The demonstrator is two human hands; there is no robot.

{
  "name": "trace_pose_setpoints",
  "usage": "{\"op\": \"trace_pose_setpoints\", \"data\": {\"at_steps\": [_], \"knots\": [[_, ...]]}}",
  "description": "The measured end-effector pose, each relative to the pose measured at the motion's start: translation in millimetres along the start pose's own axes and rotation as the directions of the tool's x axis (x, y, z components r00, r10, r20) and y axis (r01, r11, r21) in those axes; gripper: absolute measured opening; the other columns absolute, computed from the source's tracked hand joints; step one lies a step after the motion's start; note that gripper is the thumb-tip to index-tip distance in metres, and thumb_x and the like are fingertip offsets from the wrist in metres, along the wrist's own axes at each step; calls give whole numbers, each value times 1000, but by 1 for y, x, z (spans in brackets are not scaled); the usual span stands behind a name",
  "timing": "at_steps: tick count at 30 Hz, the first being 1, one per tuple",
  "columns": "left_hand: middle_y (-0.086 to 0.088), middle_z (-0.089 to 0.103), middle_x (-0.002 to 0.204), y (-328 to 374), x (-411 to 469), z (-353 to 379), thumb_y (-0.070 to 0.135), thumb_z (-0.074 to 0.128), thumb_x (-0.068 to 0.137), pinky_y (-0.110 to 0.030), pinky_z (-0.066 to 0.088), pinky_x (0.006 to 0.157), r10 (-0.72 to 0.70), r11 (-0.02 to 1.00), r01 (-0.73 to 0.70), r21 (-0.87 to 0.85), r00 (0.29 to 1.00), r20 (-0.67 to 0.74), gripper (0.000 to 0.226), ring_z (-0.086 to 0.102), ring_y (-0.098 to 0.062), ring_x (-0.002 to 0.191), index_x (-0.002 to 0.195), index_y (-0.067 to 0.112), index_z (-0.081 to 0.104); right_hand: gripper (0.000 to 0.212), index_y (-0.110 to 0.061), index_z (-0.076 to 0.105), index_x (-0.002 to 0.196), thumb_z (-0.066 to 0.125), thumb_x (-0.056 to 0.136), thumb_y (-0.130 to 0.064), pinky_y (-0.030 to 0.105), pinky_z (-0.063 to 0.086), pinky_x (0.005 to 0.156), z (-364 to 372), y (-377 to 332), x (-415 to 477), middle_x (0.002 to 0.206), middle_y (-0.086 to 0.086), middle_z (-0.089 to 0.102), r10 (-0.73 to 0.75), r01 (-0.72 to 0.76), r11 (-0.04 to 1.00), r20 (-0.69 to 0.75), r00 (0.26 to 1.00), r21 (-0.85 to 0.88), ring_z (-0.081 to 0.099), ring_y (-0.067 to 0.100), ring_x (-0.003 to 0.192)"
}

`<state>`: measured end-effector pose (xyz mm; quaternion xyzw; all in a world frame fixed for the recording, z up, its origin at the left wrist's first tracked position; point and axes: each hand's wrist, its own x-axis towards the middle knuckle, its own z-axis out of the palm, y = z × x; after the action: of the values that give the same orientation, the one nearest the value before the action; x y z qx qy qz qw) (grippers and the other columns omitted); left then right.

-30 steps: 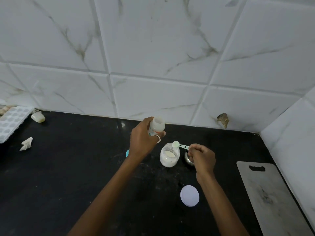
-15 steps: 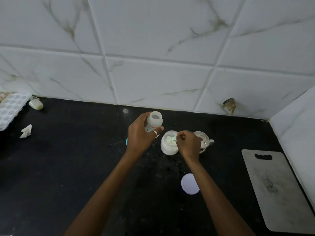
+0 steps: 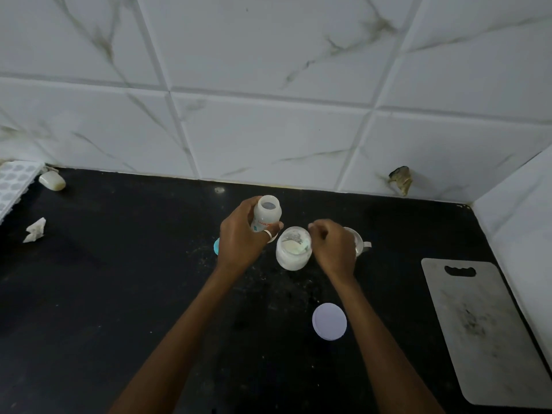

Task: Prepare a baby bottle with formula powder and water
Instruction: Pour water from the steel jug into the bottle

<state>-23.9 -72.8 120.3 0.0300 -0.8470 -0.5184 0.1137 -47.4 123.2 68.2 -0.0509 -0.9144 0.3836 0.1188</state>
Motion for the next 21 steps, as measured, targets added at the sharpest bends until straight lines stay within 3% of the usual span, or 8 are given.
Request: {"op": "trace_pose_setpoints", "data": {"at_steps": [3,6,10,13,17,21], "knots": [[20,66,108,6,0,8,25,90,77,0,45,82,2,1000,-1,-24,1000,11,57,61,18,98,127,20,63,22,-16,70,84,61,99,-29,34,53,69,-24,17,10,78,-3,69,99,-88,993,-145,984,80,65,12,74],[17,70,110,15,1,22,28,90,77,-3,47,84,19,999,-19,-46,1000,13,57,64,13,101,127,23,64,23,-15,69,83,60,99,-29,35,51,70,-41,43,19,77,-5,66,203,-173,974,-228,952,143,63,14,74],[18,69,112,29,0,41,31,89,78,-3,46,84,68,996,-66,-55,997,36,56,63,12,104,128,22,64,28,-15,65,80,59,101,-31,25,44,65,-50,75,20,73,-8,61,318,-276,932,-170,933,234,58,3,69],[17,70,114,35,-2,53,30,89,78,-6,48,85,88,994,-83,-68,994,60,58,65,8,106,130,20,65,32,-16,64,77,58,101,-37,21,39,63,-46,96,16,77,-3,63,382,-351,899,-75,921,263,58,8,73],[21,68,112,42,-5,65,29,89,78,-6,48,86,84,995,-79,-56,992,93,57,64,10,105,129,21,64,41,-15,63,73,61,97,-47,25,41,62,-34,119,16,74,1,64,429,-415,856,23,903,308,58,11,68],[21,68,112,47,-7,67,28,89,78,-8,49,88,96,995,-93,-36,991,95,57,65,8,107,128,21,64,47,-9,57,66,66,95,-45,26,40,59,-28,127,19,63,1,55,432,-417,822,53,900,388,48,9,58]]}}
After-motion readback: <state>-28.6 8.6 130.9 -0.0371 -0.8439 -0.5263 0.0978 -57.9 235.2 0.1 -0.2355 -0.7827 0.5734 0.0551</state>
